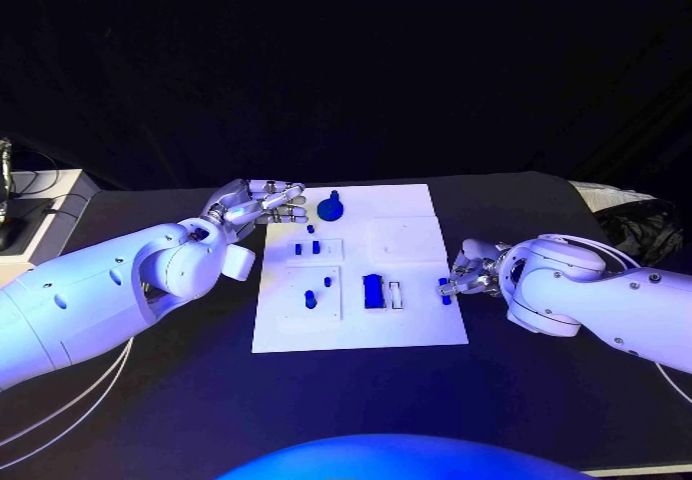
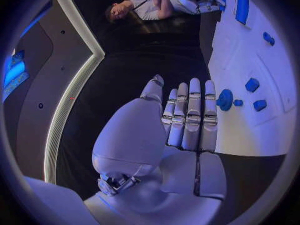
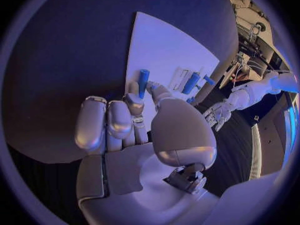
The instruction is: Assemble the parts on the task board
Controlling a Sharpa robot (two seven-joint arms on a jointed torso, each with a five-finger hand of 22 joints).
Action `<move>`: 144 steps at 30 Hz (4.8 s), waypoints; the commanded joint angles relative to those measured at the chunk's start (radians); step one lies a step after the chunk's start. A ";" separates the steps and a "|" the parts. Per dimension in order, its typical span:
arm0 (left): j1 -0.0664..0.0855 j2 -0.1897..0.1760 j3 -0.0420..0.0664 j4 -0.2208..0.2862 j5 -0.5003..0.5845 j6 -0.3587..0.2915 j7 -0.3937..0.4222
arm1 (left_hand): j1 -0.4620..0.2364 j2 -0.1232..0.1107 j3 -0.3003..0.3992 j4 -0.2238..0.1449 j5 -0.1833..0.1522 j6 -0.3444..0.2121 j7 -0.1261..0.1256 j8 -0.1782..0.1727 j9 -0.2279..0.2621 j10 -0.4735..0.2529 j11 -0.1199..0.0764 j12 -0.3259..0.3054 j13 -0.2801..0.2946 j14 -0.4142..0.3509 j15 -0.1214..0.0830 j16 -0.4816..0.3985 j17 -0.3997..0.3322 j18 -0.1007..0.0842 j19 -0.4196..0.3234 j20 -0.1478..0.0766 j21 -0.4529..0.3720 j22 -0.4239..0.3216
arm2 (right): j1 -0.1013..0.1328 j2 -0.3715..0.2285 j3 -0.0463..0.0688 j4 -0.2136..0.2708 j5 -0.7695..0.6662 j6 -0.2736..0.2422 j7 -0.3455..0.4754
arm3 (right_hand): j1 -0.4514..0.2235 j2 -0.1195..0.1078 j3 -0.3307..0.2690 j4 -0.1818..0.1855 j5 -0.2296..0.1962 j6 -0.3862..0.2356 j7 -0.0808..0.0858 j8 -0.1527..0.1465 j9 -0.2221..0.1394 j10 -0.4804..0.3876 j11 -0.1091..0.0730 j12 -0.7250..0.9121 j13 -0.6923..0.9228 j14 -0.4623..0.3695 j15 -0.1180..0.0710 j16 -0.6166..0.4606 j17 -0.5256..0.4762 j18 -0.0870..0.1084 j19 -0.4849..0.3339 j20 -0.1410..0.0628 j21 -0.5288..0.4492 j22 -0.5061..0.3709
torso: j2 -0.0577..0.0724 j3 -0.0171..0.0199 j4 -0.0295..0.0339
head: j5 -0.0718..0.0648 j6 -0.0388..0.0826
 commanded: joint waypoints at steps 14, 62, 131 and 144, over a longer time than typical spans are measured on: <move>-0.002 0.000 0.001 0.003 0.005 0.005 0.006 | -0.003 0.009 0.001 0.008 0.004 -0.006 0.010 0.000 0.000 -0.015 0.002 -0.002 0.002 -0.008 0.001 -0.002 -0.001 -0.010 -0.009 -0.001 0.006 -0.002 | -0.016 -0.002 -0.012 0.000 0.066 0.001 0.005 | -0.015 -0.010 0.258 -0.251 0.051 -0.007 0.007 0.002 0.005 0.001 -0.002 -0.013 -0.009 -0.003 -0.003 -0.008 0.002 -0.006 0.034 -0.001 0.001 0.161 | 0.000 -0.0005 -0.0005 | -0.001 0.003; -0.002 0.001 0.001 0.008 0.006 0.012 0.003 | -0.003 0.009 0.003 0.006 0.004 -0.004 0.008 0.000 0.000 -0.013 0.001 -0.002 0.002 -0.008 0.000 -0.002 0.000 -0.009 -0.009 0.000 0.008 -0.006 | 0.001 0.125 -0.010 0.004 0.173 -0.086 0.041 | 0.001 -0.010 0.221 -0.285 0.066 -0.011 0.007 0.006 0.034 -0.002 -0.002 -0.016 -0.016 -0.003 -0.002 -0.016 -0.004 -0.004 0.031 0.000 -0.003 0.159 | 0.001 -0.0008 0.0026 | 0.009 -0.012; -0.002 -0.005 0.001 0.004 0.006 0.012 -0.001 | -0.004 0.010 0.002 0.005 0.004 -0.006 0.009 0.000 0.000 -0.015 0.001 -0.002 0.002 -0.010 0.001 -0.002 0.000 -0.009 -0.010 0.001 0.010 -0.011 | -0.013 0.043 -0.008 0.040 0.205 -0.206 0.156 | -0.008 -0.069 -0.217 0.062 -0.314 0.012 0.006 -0.006 -0.083 -0.006 0.008 0.003 -0.018 -0.002 0.006 -0.010 0.001 -0.003 0.036 0.008 -0.006 0.160 | 0.000 0.0013 -0.0026 | 0.018 -0.011; -0.002 -0.004 0.001 0.003 0.006 0.014 -0.001 | -0.004 0.010 0.002 0.005 0.004 -0.006 0.009 0.000 0.000 -0.015 0.001 -0.002 0.002 -0.010 0.001 -0.002 0.000 -0.009 -0.010 0.001 0.010 -0.011 | -0.025 0.043 -0.009 0.040 0.161 -0.164 0.133 | 0.085 -0.098 -0.117 -0.016 -0.461 0.035 -0.007 0.025 -0.044 0.002 0.000 0.014 -0.017 -0.002 0.000 -0.009 0.005 -0.006 0.037 0.003 0.005 0.162 | 0.001 0.0004 -0.0001 | 0.015 -0.016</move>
